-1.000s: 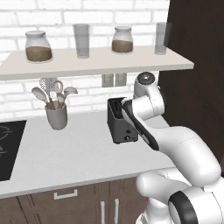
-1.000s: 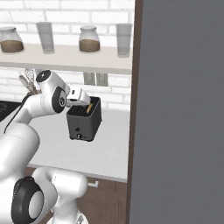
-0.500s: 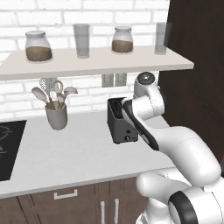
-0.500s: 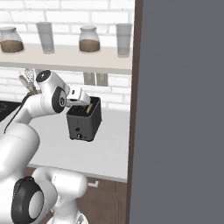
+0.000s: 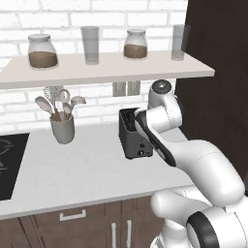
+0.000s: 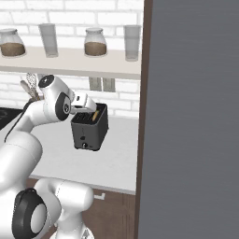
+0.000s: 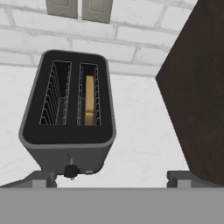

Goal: Start the toaster. Once the lever pops up, take the bread to the plate on the dining counter.

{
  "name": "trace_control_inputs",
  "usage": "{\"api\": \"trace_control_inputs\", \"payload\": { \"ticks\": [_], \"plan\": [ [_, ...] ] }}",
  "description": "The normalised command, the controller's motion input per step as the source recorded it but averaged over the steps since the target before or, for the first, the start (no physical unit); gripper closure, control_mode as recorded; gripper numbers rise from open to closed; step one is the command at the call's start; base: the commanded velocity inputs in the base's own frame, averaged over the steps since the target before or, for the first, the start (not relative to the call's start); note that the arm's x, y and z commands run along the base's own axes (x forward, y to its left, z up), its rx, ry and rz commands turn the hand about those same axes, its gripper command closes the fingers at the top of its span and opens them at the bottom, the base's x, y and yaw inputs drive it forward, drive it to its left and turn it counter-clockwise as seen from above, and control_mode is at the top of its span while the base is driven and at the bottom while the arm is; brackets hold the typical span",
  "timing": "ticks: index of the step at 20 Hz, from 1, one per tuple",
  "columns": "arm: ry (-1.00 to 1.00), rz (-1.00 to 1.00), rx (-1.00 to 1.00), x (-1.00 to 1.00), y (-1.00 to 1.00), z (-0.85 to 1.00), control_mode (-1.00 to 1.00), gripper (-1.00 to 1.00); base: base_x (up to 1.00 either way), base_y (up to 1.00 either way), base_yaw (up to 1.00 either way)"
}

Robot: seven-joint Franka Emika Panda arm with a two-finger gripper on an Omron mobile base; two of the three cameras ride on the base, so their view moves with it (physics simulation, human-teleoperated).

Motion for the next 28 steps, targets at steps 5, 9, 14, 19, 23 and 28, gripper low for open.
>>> {"api": "trace_control_inputs", "payload": {
  "ticks": [5, 9, 14, 19, 23, 28],
  "plan": [
    [0.0, 0.0, 0.0, 0.0, 0.0, 0.0, -1.0, -1.0, 0.0, 0.0, 0.0],
    [0.0, 0.0, 0.0, 0.0, 0.0, 0.0, -1.0, -1.0, 0.0, 0.0, 0.0],
    [0.0, 0.0, 0.0, 0.0, 0.0, 0.0, -1.0, -1.0, 0.0, 0.0, 0.0],
    [0.0, 0.0, 0.0, 0.0, 0.0, 0.0, -1.0, -1.0, 0.0, 0.0, 0.0],
    [0.0, 0.0, 0.0, 0.0, 0.0, 0.0, -1.0, -1.0, 0.0, 0.0, 0.0],
    [0.0, 0.0, 0.0, 0.0, 0.0, 0.0, -1.0, -1.0, 0.0, 0.0, 0.0]
  ]
}}
